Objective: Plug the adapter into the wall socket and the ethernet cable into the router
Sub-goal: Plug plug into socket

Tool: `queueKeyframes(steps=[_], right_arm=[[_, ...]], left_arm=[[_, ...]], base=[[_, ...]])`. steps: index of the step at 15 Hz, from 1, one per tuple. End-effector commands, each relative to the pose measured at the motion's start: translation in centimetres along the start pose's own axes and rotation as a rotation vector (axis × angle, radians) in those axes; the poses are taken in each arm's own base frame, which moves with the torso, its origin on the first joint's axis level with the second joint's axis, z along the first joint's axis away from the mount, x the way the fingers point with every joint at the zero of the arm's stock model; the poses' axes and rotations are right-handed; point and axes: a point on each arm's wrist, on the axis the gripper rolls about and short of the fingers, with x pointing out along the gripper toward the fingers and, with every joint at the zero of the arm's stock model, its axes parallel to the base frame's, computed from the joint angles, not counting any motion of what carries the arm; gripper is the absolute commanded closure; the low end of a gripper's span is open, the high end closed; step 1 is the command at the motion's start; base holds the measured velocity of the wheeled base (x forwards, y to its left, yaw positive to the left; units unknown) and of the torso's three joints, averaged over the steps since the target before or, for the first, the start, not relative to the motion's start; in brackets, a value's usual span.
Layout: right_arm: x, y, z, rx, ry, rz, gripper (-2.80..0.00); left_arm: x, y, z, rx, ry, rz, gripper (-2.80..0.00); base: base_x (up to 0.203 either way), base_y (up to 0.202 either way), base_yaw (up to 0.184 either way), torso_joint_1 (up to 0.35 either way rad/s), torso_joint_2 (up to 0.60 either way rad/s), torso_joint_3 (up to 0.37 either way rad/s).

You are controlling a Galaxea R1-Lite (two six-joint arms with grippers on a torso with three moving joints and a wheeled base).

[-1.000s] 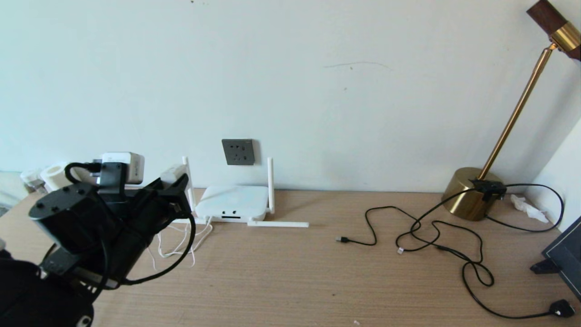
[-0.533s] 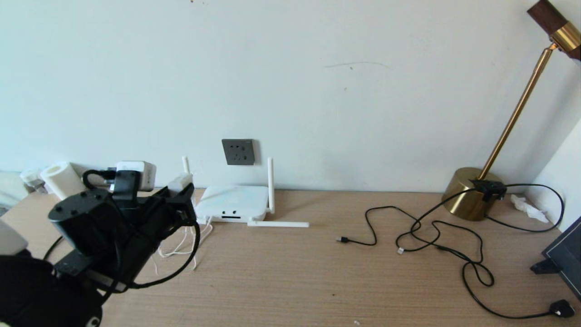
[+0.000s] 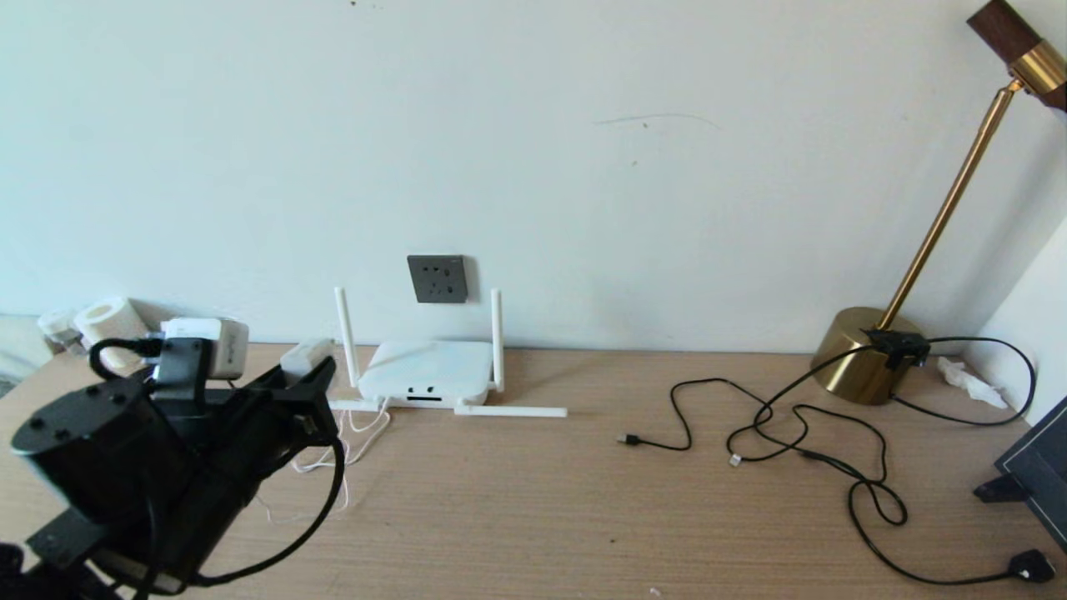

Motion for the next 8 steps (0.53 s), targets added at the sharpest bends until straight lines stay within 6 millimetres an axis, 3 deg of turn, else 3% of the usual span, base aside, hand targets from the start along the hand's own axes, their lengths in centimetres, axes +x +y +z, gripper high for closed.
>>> queueKeyframes(steps=[1,5,8], right_arm=[[0.0,0.0,0.0,0.000,0.002,0.000,0.00],[0.0,0.0,0.0,0.000,0.000,0.000,0.00],[0.0,0.0,0.0,0.000,0.002,0.000,0.00]], left_arm=[[-0.9,0.3,0.7,-0.009,-0.029,0.008,0.00],[-2.3,0.8,0.0,-0.008,0.010,0.026,0.00],[-2.2,0.7,-0.2,-0.007,0.020,0.022,0.00]], base=[[0.000,0.000,0.000,0.000,0.00,0.000],[0.000,0.000,0.000,0.000,0.00,0.000],[0.000,0.000,0.000,0.000,0.00,0.000]])
